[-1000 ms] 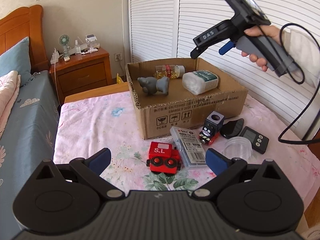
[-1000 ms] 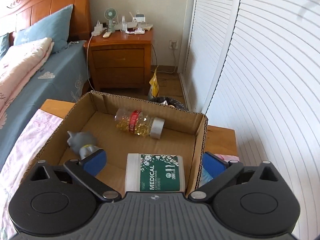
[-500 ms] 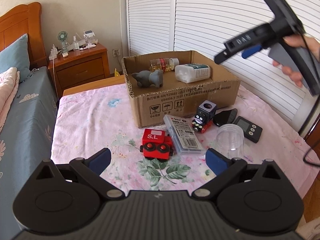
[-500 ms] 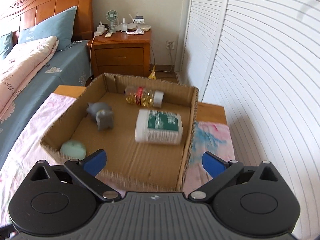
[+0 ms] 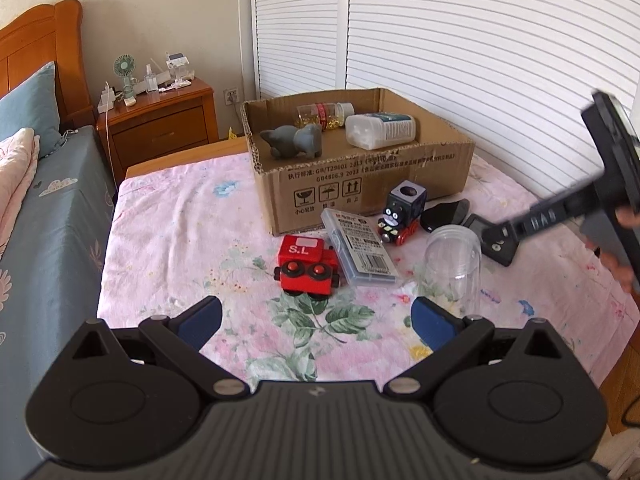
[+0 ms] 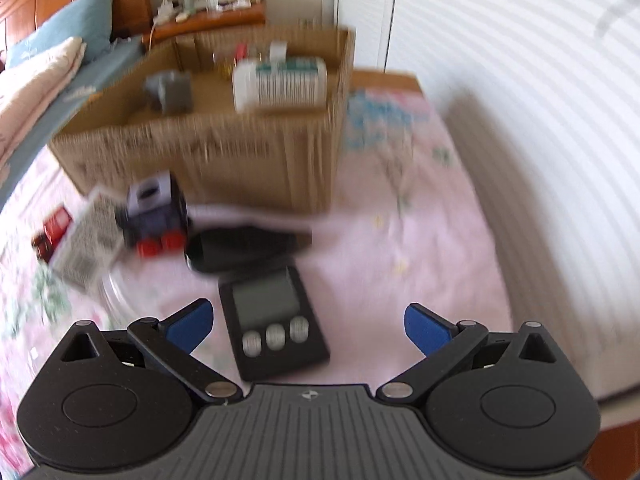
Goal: Organize rigid objects
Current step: 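Withdraw both tools from the box toward the remaining objects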
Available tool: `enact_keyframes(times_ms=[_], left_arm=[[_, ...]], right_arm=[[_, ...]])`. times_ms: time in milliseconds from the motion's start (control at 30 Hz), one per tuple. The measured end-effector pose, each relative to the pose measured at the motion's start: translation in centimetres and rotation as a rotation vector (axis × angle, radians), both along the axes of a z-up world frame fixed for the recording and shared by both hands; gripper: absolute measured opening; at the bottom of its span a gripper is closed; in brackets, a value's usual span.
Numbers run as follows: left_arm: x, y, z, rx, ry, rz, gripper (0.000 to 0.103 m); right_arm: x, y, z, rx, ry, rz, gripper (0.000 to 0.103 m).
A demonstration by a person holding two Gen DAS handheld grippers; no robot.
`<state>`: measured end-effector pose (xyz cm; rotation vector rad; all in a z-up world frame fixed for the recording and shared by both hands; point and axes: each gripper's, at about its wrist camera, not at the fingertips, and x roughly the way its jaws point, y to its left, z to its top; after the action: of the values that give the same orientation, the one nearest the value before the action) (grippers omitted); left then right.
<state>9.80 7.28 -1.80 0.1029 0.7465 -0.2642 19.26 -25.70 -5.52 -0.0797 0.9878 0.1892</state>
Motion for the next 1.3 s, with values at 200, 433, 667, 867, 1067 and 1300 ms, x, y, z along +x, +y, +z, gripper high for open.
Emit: enact_keyframes(times_ms=[200,433,667,867,1067,1300], left_arm=[[0.7,0.1,-0.8,-0.007,0.031,0.022,0.100],[2.1,0.4,-1.7,0.014,0.039,0.026,0.100],[4.6,0.1,-4.2,0.063,0.055,-0.034,0.100],[6.3,-0.3,-5.7,0.076,0.067,-0.061,0.086],[7.3,-0.5,-6.1,0.039,0.045,-0.101,0.081],[8.2,-0.4,-6.0,-0.009,0.032,-0.135,0.056]], right_arm=[[-1.4,0.9,-1.8,-0.041,-0.004,0.025,0.103],[-2.0,0.6,-1.8,-0.029,-0.045,0.042,0.103],[-2.4,0.7,-1.9,-0.025,-0.074,0.037,0.103],[-2.7,0.6,-2.1,-0.023,-0.094,0.030,0.103],[-3.0,0.6,-2.2,-0.020,-0.113,0.027,0.103],[-3.4,0.7,-2.2,-0.018,-0.122,0.045,0.103]])
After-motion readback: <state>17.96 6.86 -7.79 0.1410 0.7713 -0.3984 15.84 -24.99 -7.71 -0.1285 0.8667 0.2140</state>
